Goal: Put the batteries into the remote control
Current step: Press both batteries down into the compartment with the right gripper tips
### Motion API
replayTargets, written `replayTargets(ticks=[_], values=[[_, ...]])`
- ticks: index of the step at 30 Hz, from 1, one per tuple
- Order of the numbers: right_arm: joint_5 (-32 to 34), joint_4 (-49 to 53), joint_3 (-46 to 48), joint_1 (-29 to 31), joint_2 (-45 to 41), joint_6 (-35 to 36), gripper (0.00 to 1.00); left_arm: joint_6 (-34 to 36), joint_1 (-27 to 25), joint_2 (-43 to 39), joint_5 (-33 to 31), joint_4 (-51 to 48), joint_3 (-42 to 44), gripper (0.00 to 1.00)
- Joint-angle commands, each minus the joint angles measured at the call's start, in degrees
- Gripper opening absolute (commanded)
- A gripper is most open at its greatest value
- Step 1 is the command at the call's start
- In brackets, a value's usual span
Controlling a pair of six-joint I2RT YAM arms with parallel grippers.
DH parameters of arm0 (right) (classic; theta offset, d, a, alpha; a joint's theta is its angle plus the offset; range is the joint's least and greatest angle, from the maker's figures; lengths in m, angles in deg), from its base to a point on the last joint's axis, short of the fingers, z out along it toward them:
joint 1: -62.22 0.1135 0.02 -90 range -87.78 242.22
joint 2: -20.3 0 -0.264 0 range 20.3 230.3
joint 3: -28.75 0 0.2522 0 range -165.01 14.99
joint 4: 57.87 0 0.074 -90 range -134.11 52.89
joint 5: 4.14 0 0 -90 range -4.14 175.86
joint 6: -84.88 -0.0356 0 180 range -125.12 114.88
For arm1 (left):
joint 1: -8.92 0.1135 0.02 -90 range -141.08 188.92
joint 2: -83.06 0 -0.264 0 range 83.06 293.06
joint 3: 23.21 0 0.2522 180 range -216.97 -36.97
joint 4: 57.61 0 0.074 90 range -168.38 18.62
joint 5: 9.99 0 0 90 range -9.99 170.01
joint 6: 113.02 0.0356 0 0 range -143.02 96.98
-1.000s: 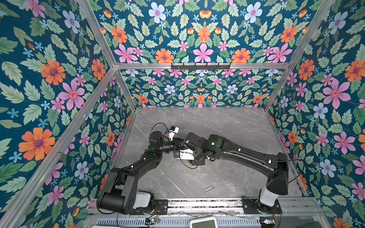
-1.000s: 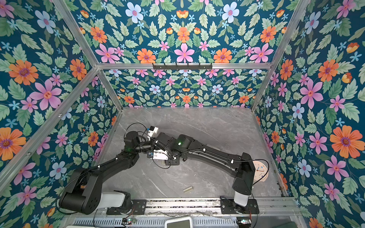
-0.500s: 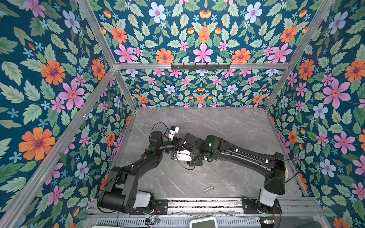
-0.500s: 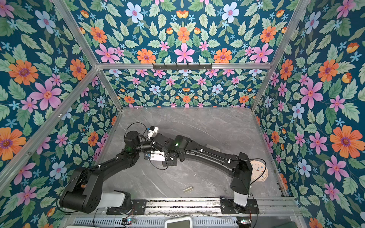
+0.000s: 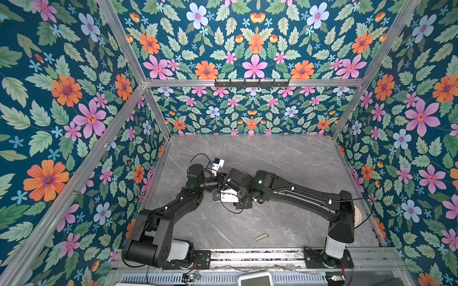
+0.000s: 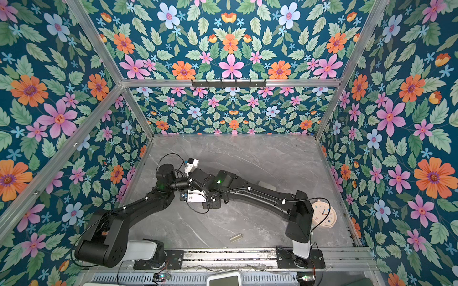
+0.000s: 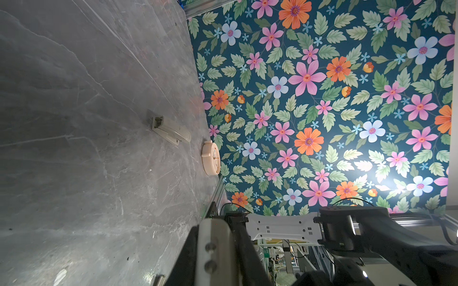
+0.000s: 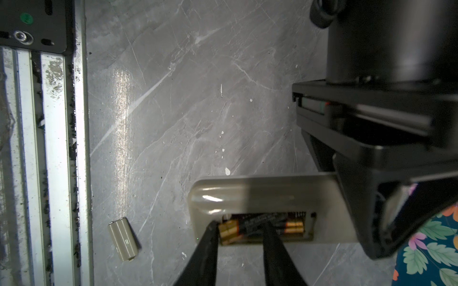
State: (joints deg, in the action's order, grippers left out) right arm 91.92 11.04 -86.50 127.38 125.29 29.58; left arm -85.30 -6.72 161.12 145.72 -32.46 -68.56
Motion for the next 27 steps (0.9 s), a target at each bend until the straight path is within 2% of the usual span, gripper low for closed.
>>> replayTargets(ticks=[1, 17, 27], values=[[0.24, -0.66, -0.24, -0.04, 0.62, 0.10, 0.28, -0.06, -0.09, -0.71, 2.19, 1.17, -0.05, 0.00], [2.17, -0.75, -3.80, -0.02, 3.55, -0.61, 0.19, 2.12, -0.07, -2.31, 2.27, -2.18, 0.04, 0.00], [2.71, 0.28, -6.08, 0.04, 6.47, -4.00, 0.11, 2.12, -0.09, -3.45, 2.05, -3.10, 0.04, 0.00]])
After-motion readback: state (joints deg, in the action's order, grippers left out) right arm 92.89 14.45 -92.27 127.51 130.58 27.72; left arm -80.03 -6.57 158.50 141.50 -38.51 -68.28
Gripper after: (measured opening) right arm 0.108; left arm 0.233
